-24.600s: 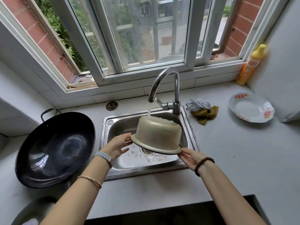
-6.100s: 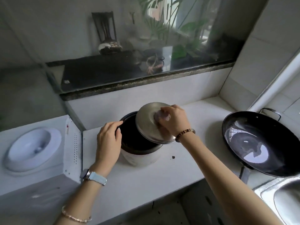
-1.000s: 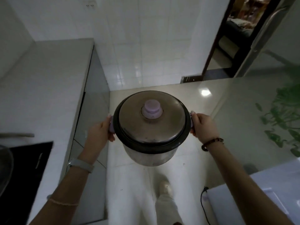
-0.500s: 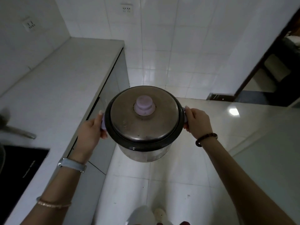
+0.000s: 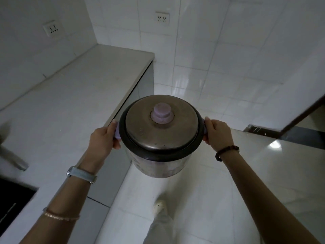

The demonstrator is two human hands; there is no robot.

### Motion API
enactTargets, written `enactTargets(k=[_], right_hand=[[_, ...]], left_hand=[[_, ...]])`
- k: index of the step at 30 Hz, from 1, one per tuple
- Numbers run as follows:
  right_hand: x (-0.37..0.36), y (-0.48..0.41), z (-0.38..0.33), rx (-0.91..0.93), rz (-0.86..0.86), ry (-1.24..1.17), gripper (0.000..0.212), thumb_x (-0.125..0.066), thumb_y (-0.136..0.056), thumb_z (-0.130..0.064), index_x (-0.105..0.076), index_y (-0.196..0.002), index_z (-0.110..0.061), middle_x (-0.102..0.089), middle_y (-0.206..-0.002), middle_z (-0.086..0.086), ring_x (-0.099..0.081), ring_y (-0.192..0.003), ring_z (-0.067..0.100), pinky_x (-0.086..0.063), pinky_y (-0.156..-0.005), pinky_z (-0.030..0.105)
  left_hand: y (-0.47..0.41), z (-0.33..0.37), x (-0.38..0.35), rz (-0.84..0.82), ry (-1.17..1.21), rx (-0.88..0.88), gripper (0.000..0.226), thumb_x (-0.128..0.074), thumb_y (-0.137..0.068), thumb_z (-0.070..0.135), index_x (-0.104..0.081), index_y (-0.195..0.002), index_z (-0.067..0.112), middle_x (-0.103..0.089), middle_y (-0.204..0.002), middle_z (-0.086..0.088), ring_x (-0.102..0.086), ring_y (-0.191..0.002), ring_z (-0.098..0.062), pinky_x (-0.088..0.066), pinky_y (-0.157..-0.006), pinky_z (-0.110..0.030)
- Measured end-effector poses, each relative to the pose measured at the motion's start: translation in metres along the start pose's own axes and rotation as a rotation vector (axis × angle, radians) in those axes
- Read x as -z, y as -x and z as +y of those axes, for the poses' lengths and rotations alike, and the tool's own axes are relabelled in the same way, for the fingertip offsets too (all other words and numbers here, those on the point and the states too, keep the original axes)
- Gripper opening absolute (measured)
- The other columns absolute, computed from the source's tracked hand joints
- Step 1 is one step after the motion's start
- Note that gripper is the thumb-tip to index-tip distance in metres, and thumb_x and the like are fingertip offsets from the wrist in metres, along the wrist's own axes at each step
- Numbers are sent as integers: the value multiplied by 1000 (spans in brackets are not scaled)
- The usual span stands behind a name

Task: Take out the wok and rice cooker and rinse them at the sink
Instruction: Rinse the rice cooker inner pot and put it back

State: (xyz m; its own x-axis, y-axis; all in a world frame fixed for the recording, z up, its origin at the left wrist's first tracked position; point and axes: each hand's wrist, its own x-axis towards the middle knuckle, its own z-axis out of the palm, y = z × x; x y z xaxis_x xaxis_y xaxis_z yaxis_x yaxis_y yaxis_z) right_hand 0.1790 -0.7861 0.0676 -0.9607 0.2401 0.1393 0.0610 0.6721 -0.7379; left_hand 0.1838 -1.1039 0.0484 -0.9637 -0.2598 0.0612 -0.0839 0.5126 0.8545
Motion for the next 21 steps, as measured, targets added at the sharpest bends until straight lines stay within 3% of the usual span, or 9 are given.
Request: enactTargets(k=[5,11,14,17,21], right_hand=[[-19,-84,-8,22,-66,-4,48,-33,-103,-28,-48,-59,-16,-51,-49,-2,-48,-46,10,-35,-51,13],[-31,-176,-23,80,-73,-28,49,-35,-103,-26,-46,-57,-17,-49,-48,-3,-46,-45,8,-36,-48,9],[-37,-217,-27,110,-79,-24,50,-34,-103,-26,-45,-55,-17,-48,-47,-3,-45,-46,8,-33,-51,12],[-45,-257,-30,139,-101,-29,51,-35,-103,-25,-43,-54,-17,-46,-47,-2,-44,-47,11,-33,-53,14],[-57,-313,-31,123,-221,-89,49,-36,-102,-33,-47,-57,-17,-51,-51,2,-49,-48,17,-39,-52,23]], left_hand=[[-67,9,-17,55,-9,-1,72,-36,-103,42,-59,-45,6,-57,-39,-3,-55,-43,-7,-41,-58,-22],[-136,36,-32,86,-4,11,70,-35,-103,40,-57,-46,5,-56,-39,-1,-57,-48,-14,-38,-55,-10],[-167,47,-39,102,5,30,71,-35,-103,40,-59,-47,3,-56,-40,-1,-58,-51,-19,-41,-61,-19],[-194,54,-49,140,10,45,72,-34,-103,40,-61,-52,-2,-61,-49,-12,-61,-56,-26,-46,-65,-25],[-229,63,-67,198,17,86,71,-35,-103,40,-63,-56,-5,-64,-56,-21,-62,-60,-31,-48,-74,-35]])
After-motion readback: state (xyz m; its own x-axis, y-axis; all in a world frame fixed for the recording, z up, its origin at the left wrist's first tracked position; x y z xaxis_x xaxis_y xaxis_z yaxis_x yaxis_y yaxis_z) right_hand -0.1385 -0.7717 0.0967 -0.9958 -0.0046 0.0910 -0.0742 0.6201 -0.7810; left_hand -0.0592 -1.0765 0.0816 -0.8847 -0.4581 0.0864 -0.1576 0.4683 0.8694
